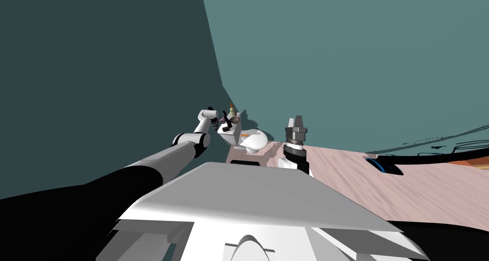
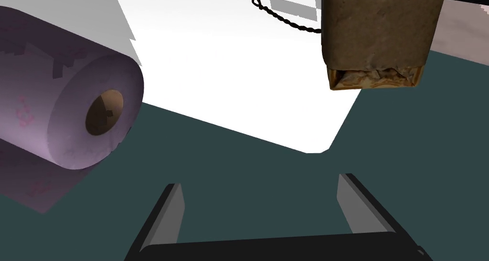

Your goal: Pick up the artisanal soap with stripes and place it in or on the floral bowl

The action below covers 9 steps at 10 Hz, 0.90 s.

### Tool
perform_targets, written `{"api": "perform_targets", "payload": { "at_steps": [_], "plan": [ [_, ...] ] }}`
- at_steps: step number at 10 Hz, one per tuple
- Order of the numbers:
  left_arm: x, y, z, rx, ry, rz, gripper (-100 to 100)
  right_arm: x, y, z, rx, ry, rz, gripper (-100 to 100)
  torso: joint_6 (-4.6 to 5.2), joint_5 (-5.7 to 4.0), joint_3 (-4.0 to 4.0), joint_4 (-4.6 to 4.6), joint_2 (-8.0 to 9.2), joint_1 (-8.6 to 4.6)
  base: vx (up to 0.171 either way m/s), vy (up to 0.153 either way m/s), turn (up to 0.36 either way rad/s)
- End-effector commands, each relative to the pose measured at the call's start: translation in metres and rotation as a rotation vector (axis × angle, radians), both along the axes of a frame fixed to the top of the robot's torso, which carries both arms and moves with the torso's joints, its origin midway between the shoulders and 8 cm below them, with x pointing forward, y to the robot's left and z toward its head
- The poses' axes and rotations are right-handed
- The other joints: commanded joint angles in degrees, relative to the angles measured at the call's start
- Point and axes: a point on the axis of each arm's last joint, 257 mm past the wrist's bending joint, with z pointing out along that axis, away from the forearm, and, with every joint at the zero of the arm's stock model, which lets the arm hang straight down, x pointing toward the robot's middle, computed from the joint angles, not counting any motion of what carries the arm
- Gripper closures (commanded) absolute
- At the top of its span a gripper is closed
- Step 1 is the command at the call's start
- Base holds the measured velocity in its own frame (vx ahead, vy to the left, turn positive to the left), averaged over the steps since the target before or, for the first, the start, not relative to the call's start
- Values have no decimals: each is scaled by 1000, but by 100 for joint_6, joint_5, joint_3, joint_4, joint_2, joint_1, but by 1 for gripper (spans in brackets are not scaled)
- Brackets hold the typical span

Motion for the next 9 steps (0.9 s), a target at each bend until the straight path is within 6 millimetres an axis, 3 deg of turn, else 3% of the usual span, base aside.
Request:
{"api": "perform_targets", "payload": {
  "at_steps": [1,9],
  "plan": [
    [-7,-2,-3,-13,36,4,-100,0,0,0,0,0,0,0,0,0,0,0,0,0,21,9,9],
    [-40,-29,15,-128,254,22,-100,0,0,0,0,0,0,0,1,-1,0,-1,1,-9,27,4,14]
  ]
}}
